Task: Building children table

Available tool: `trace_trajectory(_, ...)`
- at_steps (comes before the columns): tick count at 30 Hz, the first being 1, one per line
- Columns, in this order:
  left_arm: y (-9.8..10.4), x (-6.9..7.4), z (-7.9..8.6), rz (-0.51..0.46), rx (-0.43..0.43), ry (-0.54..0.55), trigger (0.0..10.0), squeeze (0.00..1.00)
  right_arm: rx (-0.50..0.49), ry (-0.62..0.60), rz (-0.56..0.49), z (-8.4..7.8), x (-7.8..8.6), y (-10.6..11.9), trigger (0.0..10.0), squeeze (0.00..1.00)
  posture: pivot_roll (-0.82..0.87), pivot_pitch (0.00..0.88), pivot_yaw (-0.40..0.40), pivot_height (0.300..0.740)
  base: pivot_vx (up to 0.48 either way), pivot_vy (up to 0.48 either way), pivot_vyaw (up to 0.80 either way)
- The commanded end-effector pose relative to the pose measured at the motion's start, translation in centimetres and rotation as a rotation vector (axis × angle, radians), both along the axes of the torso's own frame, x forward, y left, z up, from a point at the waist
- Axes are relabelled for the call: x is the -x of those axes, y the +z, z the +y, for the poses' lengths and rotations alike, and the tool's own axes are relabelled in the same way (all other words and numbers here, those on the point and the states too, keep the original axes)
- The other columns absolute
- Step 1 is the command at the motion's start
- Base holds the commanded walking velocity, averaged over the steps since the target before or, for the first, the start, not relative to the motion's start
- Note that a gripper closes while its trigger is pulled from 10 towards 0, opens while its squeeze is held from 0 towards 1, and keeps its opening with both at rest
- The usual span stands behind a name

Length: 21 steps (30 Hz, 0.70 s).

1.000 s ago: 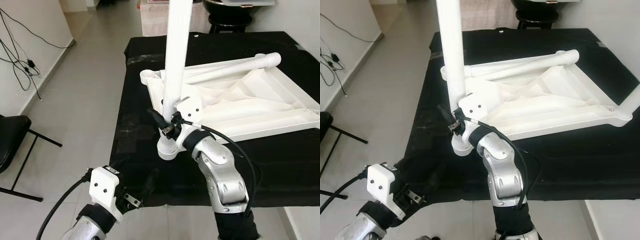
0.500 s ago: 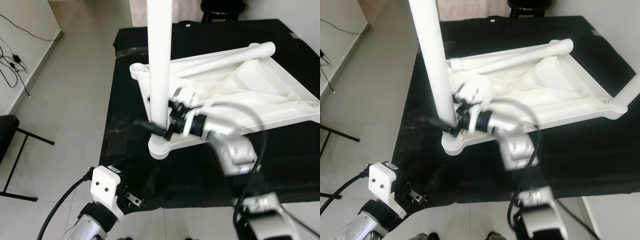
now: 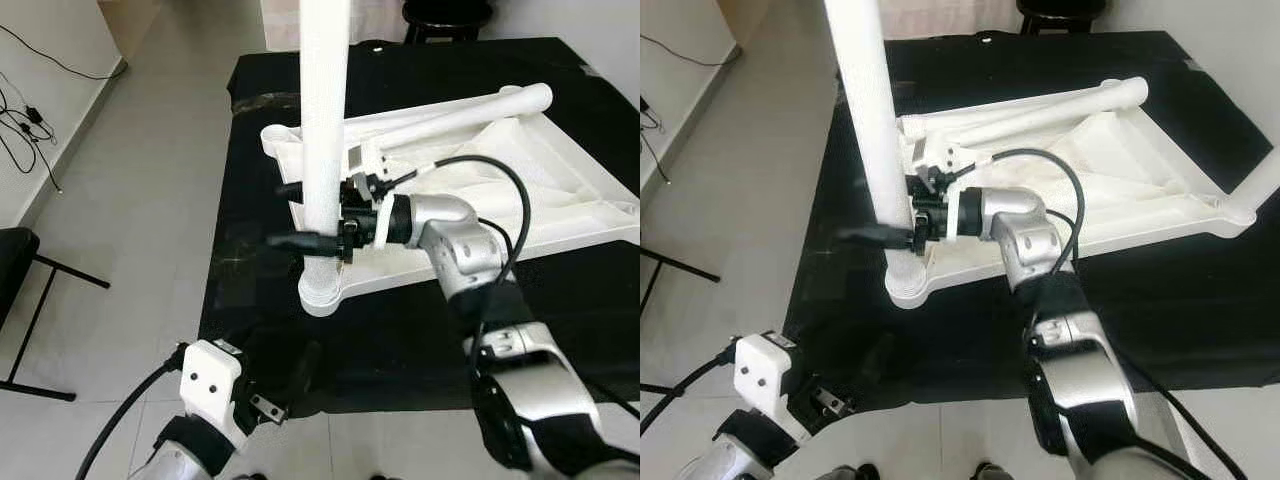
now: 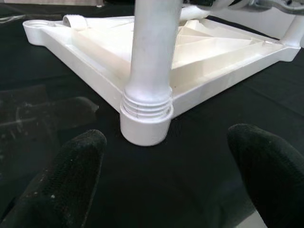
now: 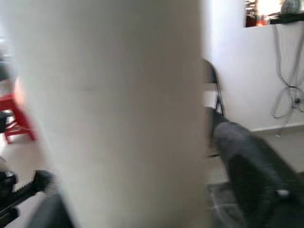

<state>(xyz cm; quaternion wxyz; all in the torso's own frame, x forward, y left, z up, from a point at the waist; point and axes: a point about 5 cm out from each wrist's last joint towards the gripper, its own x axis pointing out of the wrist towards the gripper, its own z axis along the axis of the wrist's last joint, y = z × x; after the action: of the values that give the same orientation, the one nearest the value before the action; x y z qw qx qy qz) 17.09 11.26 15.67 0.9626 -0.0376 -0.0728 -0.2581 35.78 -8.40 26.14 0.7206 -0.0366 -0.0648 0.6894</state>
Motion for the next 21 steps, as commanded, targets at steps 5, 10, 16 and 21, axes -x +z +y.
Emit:
trace_trajectory(5, 0.0, 0.4, -0.2, 0.016, -0.007, -0.004, 10.0, 0.0, -0.047, 0.122, 0.033, -0.8, 0.2, 0.1, 0.0, 0.0, 0.08, 0.25, 0.014, 0.74, 0.0, 0.0, 0.0)
trace_trajectory(10, -0.1, 0.3, -0.3, 0.017, -0.005, -0.008, 10.0, 0.0, -0.004, 0.11, 0.029, -1.3, 0.6, -1.2, 0.0, 0.0, 0.04, 0.243, 0.0, 0.74, 0.0, 0.0, 0.0)
trace_trajectory(16, -0.1, 0.1, -0.4, 0.012, 0.008, -0.006, 10.0, 0.0, -0.044, -0.017, 0.096, -1.1, 2.7, -4.1, 0.0, 0.0, -0.01, 0.244, -0.005, 0.74, 0.0, 0.0, 0.0)
trace_trajectory(21, 0.0, -0.2, -0.3, 0.007, 0.017, -0.008, 10.0, 0.0, 0.103, -0.794, 0.192, -1.4, 5.8, -10.2, 0.0, 0.0, -0.05, 0.242, 0.001, 0.74, 0.0, 0.0, 0.0)
